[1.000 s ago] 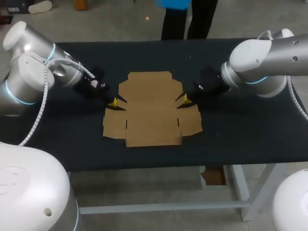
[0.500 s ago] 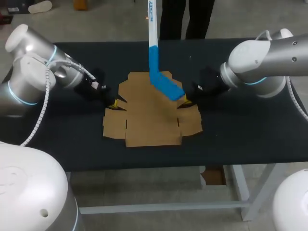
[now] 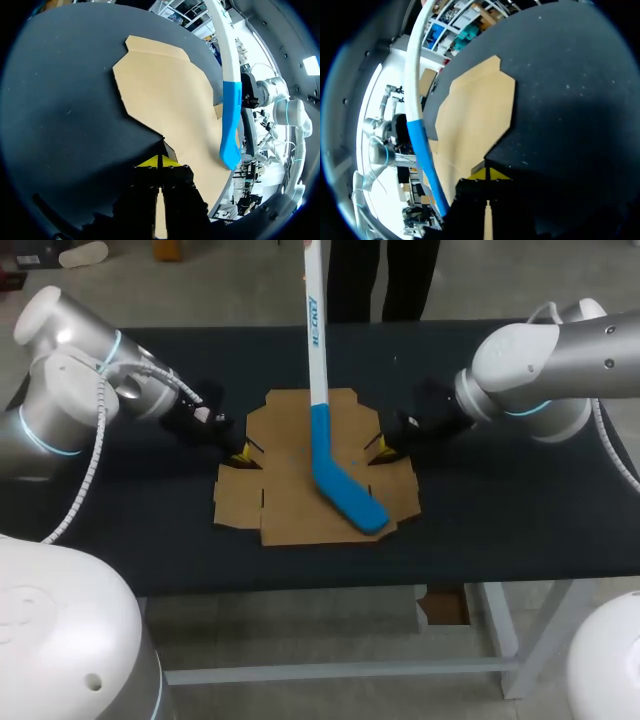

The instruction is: Assemble the packaging by folding the flat box into shape, placing the metal phone stand inside, and closing the box properly

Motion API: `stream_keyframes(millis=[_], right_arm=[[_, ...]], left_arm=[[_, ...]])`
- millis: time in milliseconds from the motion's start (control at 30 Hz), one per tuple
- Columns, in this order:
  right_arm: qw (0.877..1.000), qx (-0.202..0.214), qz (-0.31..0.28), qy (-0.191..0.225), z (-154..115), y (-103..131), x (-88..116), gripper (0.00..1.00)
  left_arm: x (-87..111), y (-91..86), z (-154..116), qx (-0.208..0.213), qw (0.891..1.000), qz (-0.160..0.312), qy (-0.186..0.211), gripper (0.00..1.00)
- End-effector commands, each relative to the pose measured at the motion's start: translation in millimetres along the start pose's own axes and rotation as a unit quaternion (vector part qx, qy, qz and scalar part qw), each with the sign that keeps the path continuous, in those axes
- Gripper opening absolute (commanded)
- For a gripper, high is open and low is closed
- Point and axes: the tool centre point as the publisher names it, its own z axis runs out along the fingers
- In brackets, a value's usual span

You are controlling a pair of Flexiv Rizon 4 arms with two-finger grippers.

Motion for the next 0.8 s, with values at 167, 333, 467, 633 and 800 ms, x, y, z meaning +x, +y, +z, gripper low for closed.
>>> stream_keyframes(millis=[167, 333, 467, 633, 800], right_arm=[[1.000, 0.001, -0.004, 0.000, -1, -1, 5, 0.00], [1.000, 0.000, -0.006, -0.002, -1, -1, 8, 0.00], [1.000, 0.001, -0.008, -0.005, -1, -1, 10, 0.00], [1.000, 0.001, -0.009, -0.007, 0, 0, 11, 0.00], [1.000, 0.001, -0.010, -0.008, 0, 0, 12, 0.00]], left_arm=[[8.7, 2.2, 0, 0.001, 1.000, 0.007, 0.001, 0.00], [12.6, 2.0, 0, 0.002, 1.000, 0.011, 0.003, 0.00], [15.5, 1.9, 1, 0.002, 1.000, 0.015, 0.005, 0.00], [18.2, 1.2, 2, 0.001, 1.000, 0.019, 0.007, 0.00], [21.6, 0.6, 4, 0.001, 1.000, 0.023, 0.008, 0.00]])
